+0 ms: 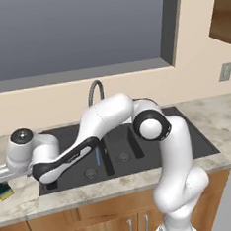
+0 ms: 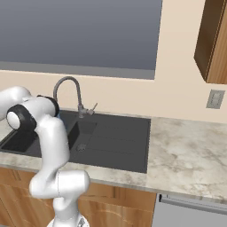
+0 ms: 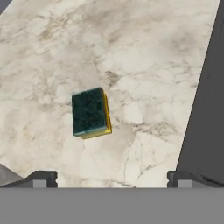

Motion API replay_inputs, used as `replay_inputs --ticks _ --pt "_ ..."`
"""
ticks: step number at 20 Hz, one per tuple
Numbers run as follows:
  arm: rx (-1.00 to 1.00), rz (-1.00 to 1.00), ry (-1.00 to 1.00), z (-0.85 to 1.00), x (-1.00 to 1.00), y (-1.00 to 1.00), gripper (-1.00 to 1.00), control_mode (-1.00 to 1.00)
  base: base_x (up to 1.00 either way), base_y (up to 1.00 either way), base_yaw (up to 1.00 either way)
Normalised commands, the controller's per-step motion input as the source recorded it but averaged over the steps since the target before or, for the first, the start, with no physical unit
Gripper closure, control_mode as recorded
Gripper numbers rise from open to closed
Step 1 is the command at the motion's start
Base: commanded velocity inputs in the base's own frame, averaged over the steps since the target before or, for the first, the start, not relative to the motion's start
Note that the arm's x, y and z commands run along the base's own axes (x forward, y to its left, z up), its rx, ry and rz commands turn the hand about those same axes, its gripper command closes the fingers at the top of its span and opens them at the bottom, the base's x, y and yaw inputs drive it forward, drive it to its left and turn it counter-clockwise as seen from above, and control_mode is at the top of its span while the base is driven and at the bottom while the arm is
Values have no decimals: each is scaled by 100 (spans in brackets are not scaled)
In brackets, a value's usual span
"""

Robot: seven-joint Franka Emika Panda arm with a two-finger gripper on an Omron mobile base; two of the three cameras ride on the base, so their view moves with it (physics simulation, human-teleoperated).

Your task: Soak the sponge with water for a few seconds and then drop it inside the sink.

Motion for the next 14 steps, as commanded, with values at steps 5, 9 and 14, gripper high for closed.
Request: replay_inputs --ticks 5,9,14 --pt "-7 0 0 0 0 42 -100 -100 0 0 0" --pt "-7 0 0 0 7 23 -100 -100 0 0 0" --pt "-2 0 0 0 0 9 -100 -100 0 0 0"
